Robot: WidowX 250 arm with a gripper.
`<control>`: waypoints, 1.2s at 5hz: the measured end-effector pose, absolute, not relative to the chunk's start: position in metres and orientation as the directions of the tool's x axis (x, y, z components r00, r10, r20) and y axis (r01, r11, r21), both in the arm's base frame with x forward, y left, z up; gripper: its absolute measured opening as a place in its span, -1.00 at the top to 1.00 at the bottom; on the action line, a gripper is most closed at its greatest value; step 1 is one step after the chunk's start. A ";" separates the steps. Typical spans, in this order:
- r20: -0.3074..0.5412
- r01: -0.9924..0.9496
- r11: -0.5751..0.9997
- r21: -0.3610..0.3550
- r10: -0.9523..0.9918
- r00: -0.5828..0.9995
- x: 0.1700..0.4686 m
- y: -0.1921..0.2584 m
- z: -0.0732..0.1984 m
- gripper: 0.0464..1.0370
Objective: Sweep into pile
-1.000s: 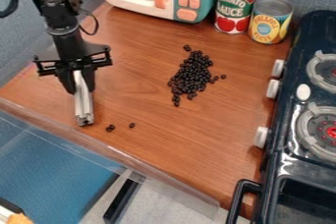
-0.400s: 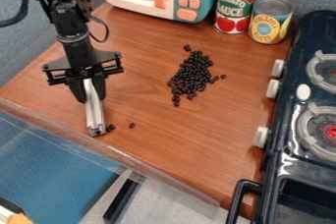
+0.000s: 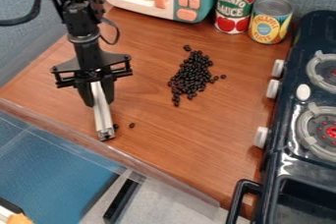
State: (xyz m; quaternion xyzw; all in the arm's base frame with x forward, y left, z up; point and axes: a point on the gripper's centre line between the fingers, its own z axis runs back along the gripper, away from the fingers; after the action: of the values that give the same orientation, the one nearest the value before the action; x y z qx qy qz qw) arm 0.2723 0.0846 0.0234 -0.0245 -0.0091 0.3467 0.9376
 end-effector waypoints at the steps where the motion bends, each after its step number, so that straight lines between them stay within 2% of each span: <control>1: -0.005 -0.687 0.724 -0.058 0.688 0.726 0.289 0.081 0.023 0.41; 3: 0.016 -0.751 0.656 -0.077 0.754 0.657 0.326 0.077 0.022 0.41; 6: -0.016 -0.774 0.624 -0.107 0.777 0.629 0.359 0.061 0.023 0.41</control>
State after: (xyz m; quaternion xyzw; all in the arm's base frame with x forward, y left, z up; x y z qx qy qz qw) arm 0.3587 0.0614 0.0228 -0.0519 -0.0160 0.4303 0.9011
